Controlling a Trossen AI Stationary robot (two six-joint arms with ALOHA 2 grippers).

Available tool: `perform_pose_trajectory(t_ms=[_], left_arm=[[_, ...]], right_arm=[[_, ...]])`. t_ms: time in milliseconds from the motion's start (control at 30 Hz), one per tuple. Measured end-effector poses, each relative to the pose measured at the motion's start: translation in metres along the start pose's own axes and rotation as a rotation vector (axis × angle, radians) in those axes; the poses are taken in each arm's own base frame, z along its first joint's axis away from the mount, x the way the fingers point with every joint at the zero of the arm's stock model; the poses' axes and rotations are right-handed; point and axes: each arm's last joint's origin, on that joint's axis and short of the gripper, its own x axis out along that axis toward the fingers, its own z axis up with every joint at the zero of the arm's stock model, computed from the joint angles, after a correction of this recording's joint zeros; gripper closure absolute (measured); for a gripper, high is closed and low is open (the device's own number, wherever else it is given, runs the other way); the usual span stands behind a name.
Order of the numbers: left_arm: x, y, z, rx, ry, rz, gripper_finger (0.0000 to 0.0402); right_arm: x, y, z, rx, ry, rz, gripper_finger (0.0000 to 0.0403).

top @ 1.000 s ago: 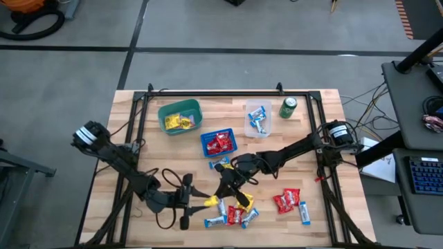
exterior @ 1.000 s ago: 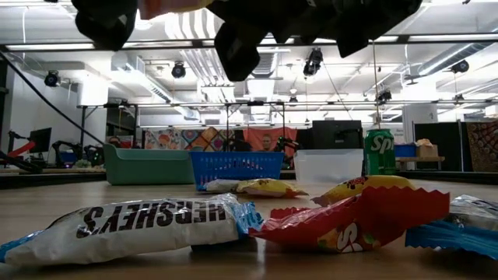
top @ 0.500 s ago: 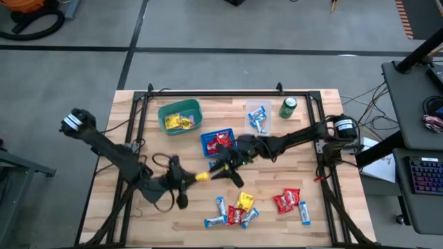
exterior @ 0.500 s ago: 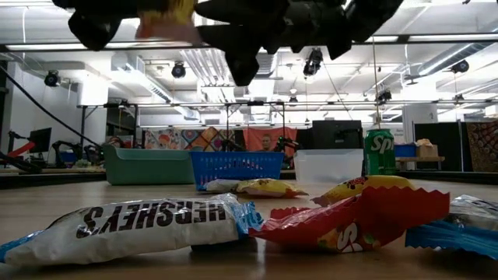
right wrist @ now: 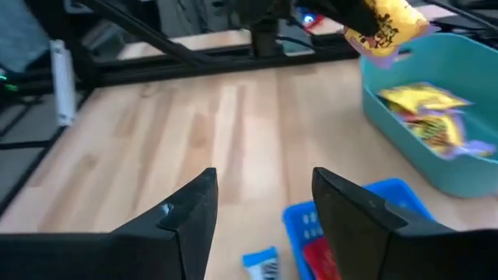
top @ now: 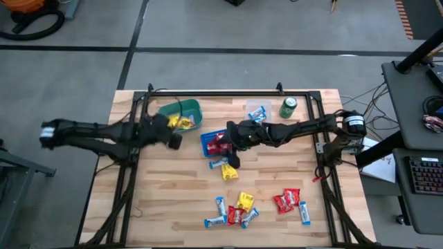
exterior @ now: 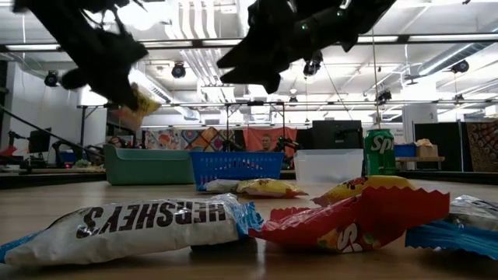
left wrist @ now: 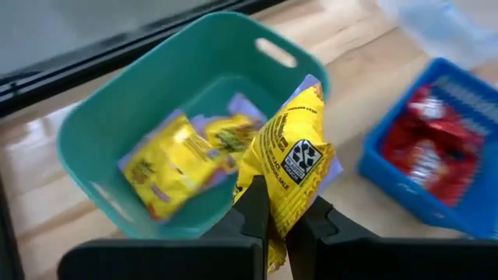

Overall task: Sort candy
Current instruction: Put the sour patch candy into the blue green bin

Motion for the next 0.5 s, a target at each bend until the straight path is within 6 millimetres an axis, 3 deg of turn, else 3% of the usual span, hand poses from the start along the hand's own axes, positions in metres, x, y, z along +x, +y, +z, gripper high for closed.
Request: perform_pose_trajectory(t_ms=[333,500], left_arm=[[0.06,0.041,0.045,0.048,0.07,-0.139,0.0399],[0.078,0.044,0.048,0.04,0.085,-0.11,0.0383]], right_arm=[[-0.004,-0.024,-0.004,0.025,0.056,-0.071,0.0202],[-0.005,-0.026,-0.006,0.024,0.073,-0.076,0.0202]])
